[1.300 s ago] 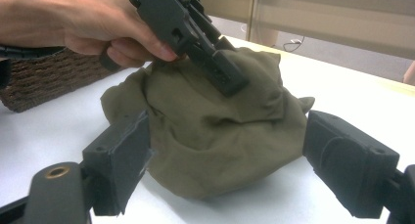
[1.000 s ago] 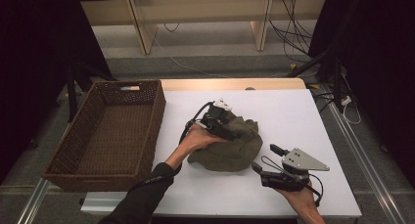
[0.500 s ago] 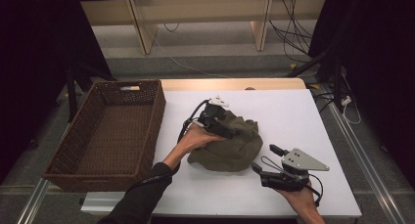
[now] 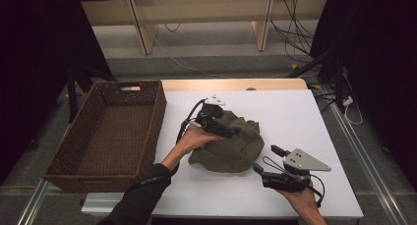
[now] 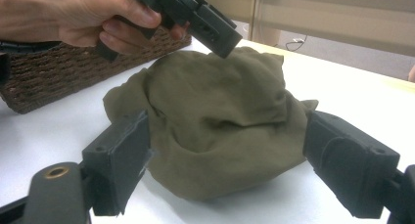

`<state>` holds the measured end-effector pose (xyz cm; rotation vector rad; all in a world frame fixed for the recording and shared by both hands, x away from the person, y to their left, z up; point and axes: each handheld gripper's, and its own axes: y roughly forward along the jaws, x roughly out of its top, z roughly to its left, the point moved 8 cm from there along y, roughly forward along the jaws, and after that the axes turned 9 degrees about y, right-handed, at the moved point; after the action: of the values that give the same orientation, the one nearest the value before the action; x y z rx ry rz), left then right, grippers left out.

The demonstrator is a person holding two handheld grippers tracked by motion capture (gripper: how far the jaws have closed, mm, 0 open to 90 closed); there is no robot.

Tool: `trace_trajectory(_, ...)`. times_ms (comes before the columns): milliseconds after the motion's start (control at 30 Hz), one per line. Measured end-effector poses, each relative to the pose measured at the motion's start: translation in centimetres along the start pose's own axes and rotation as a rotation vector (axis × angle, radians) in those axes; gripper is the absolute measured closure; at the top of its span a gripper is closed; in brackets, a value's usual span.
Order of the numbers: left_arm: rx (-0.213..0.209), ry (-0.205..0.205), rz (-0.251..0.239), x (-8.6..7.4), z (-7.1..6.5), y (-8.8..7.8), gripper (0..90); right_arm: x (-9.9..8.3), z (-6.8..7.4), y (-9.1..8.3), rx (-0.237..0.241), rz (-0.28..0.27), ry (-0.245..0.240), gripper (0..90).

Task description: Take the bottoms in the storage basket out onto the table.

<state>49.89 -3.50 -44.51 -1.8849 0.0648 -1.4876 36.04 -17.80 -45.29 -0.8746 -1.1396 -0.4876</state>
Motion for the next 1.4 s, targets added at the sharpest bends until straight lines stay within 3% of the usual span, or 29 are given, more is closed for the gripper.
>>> trace_trajectory(600, 0.029, -0.038, -0.105, 0.8, 0.6, -1.8, 2.0, 0.0, -0.1, 0.0, 0.002, 0.001, 0.006, 18.8)
trace_trajectory(1400, 0.072, -0.030, -0.177, 0.6, 0.6, -3.4, 0.0, 0.0, -0.1, -0.1, 0.006, -0.005, 0.000, 18.8)
